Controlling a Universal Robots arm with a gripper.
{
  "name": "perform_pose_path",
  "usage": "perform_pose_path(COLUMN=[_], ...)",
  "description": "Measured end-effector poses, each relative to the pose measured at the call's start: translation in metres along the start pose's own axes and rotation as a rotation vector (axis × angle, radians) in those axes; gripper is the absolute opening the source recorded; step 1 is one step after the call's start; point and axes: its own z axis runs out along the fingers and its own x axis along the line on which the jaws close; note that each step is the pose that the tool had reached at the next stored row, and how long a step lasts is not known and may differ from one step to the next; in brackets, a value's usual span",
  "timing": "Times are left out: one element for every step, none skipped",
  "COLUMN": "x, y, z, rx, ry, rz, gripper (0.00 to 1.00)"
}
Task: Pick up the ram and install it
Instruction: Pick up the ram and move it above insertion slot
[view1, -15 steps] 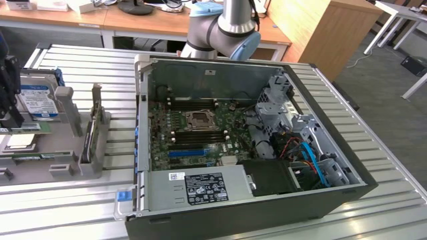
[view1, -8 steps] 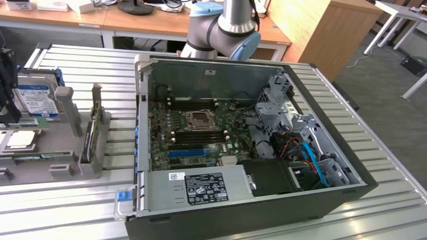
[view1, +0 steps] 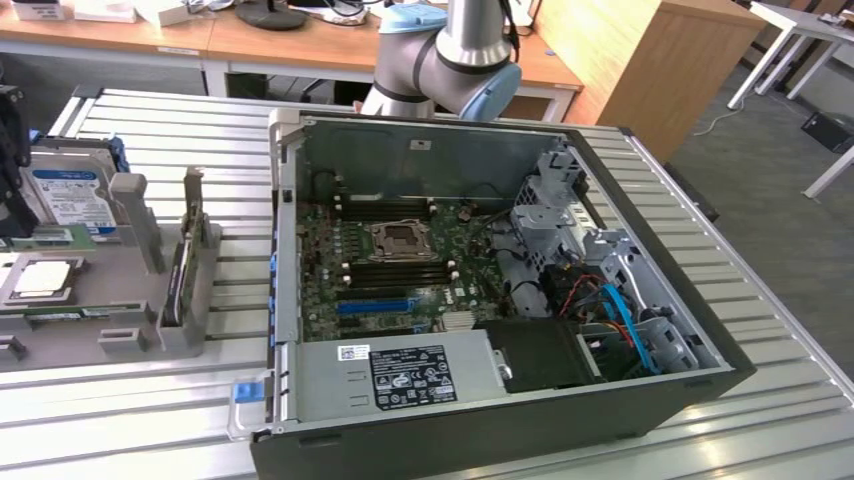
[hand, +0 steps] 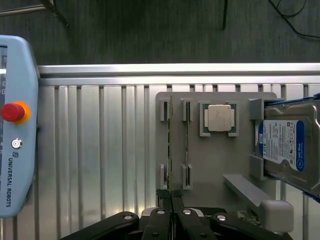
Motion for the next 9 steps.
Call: perform_pose_path(x=[0.000, 0.000, 0.000, 0.000, 0.000, 0.000, 0.000, 0.000, 0.000], y=[0.0000, 0.0000, 0.0000, 0.0000, 0.0000, 0.0000, 0.0000, 0.0000, 0.0000], z=[-0.0012, -0.0025, -0.0039, -0.0053, -0.0069, -0.0084, -0.0099, -0.0113, -0.0127], rx=[0.0001, 0.0003, 0.0004, 0.0005, 0.0005, 0.0006, 0.0006, 0.0006, 0.0006], ry=[0.0000, 0.0000, 0.0000, 0.0000, 0.0000, 0.0000, 0.0000, 0.0000, 0.0000], rz=[0.000, 0.000, 0.000, 0.000, 0.000, 0.000, 0.000, 0.000, 0.001], gripper=[0.12, 0.12, 0.12, 0.12, 0.12, 0.12, 0.12, 0.12, 0.12])
